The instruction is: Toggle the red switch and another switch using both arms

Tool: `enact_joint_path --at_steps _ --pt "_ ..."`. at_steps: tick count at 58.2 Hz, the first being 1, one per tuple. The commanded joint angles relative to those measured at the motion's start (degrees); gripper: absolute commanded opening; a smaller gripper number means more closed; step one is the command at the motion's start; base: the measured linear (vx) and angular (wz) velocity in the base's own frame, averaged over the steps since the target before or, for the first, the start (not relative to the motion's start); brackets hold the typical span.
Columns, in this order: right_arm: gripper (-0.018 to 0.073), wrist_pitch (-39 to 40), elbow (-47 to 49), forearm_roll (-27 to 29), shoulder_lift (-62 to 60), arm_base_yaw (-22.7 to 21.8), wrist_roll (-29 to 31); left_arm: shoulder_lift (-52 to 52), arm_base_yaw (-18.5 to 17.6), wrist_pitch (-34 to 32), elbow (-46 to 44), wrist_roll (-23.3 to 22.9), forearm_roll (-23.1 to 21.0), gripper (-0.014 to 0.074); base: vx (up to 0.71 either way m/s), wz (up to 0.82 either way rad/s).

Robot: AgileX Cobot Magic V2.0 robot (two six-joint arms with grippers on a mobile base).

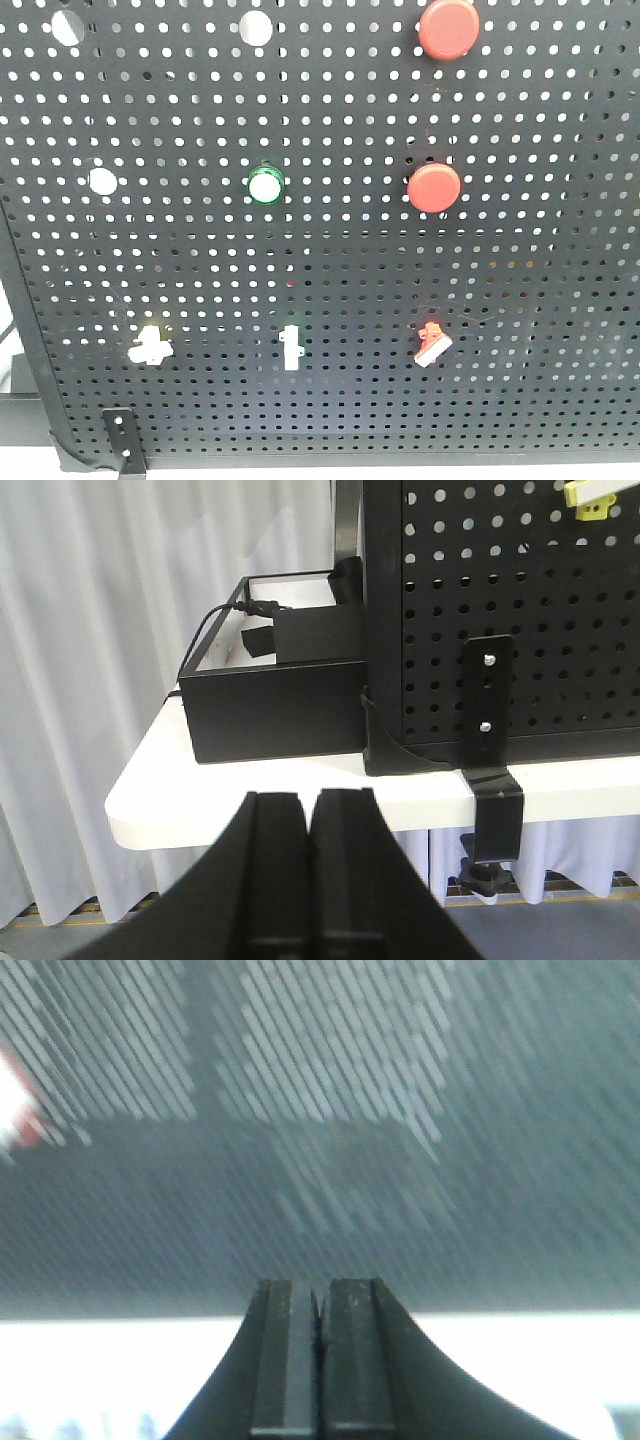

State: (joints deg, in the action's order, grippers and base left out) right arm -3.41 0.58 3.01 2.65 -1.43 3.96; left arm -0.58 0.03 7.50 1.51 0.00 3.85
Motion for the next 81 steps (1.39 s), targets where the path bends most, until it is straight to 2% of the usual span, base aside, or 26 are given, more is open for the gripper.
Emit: enact_joint_path --at_steps 1,9,81 --pt "-0.0006 3.4 -2.3 -1.6 -4.4 -2.0 -1.2 -1.1 -0.3 -4.4 1.2 -0.4 -0.5 0.0002 0.00 0.00" --pt "-0.0006 0.9 -2.7 -3.0 -3.7 -2.1 -3.3 -1.1 -0.3 -4.3 1.1 -0.4 -0.5 0.0002 0.00 0.00" --pt "-0.0006 1.1 -2.7 -3.0 -4.0 -2.1 -3.3 -1.1 -0.2 -4.3 1.1 -0.4 -0.5 0.0002 0.00 0.00"
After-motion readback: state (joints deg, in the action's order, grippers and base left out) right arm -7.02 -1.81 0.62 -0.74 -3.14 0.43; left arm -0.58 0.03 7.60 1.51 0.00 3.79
